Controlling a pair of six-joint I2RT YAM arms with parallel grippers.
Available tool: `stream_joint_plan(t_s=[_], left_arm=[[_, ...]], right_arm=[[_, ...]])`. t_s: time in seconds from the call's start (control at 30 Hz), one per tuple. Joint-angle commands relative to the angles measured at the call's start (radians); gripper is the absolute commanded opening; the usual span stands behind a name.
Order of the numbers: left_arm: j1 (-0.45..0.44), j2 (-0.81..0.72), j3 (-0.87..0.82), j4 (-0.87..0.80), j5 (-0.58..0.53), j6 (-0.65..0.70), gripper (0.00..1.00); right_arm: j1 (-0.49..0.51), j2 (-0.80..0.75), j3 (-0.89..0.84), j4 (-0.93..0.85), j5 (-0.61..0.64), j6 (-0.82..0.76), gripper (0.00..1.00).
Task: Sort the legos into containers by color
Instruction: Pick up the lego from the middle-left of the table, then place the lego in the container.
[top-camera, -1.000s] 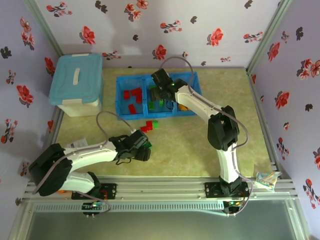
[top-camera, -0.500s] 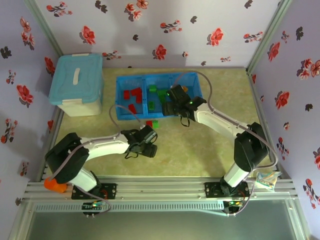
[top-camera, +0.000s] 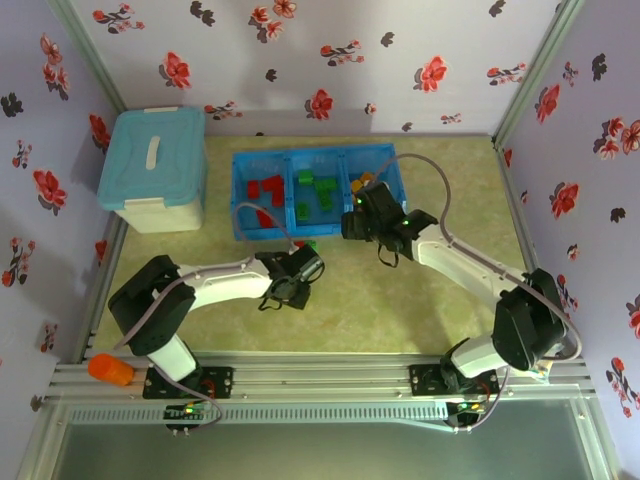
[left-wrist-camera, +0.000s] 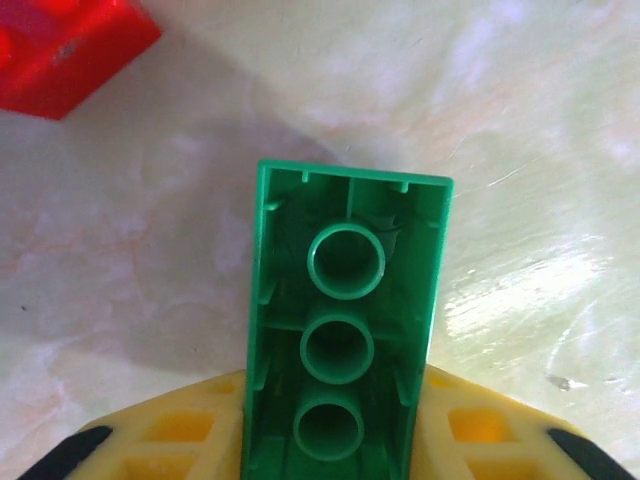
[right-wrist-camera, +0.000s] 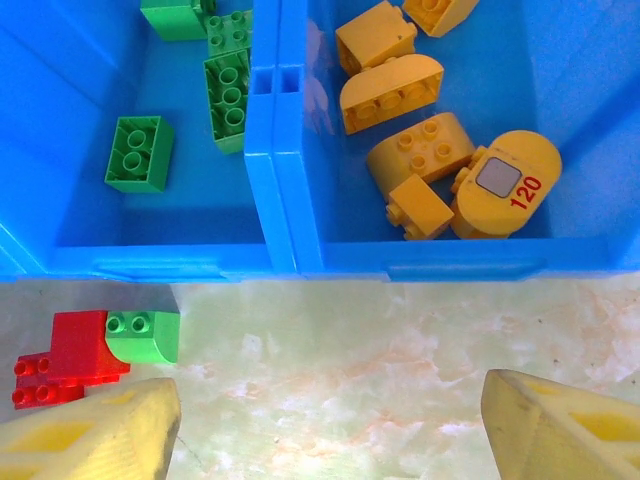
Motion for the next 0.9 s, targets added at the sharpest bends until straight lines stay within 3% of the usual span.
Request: stream_joint_plan(t_s=[0.0, 0.17, 0.4, 0.43, 0.5, 0.57, 0.73, 0.87], left_arm=[[0.021, -0.032, 0.099, -0.04, -0.012, 0.031, 0.29], [0.117, -0.009, 0.293, -0.07, -0.018, 0.101, 0.26], [0.245, 0.227, 0.691, -0.161, -0.009, 0.224, 0.31], [0.254, 0.266, 0.749, -0.184, -0.008, 0.236, 0.37], [0.275, 0.349, 0.885, -0.262, -0.027, 0.253, 0.82], [0.273, 0.365, 0.947, -0.312, -0.041, 0.261, 0.92], [0.253, 0.185, 0.746, -0.216, -0.041, 0.231, 0.94], [0.245, -0.018, 0.464, -0.126, -0.01, 0.161, 0.85]], right_arm=[[-0.007, -0.06, -0.045, 0.02, 0.039, 0.037, 0.78], [-0.012, -0.15, -0.121, 0.027, 0.061, 0.067, 0.76], [-0.014, -0.238, -0.209, 0.032, 0.044, 0.109, 0.74], [-0.014, -0.246, -0.218, 0.037, 0.036, 0.113, 0.74], [-0.014, -0.256, -0.236, 0.048, 0.009, 0.112, 0.74], [-0.012, -0.258, -0.24, 0.043, -0.006, 0.106, 0.76], [-0.008, -0.248, -0.256, 0.052, -0.039, 0.086, 0.78], [0.012, -0.206, -0.244, 0.072, -0.06, 0.08, 0.78]])
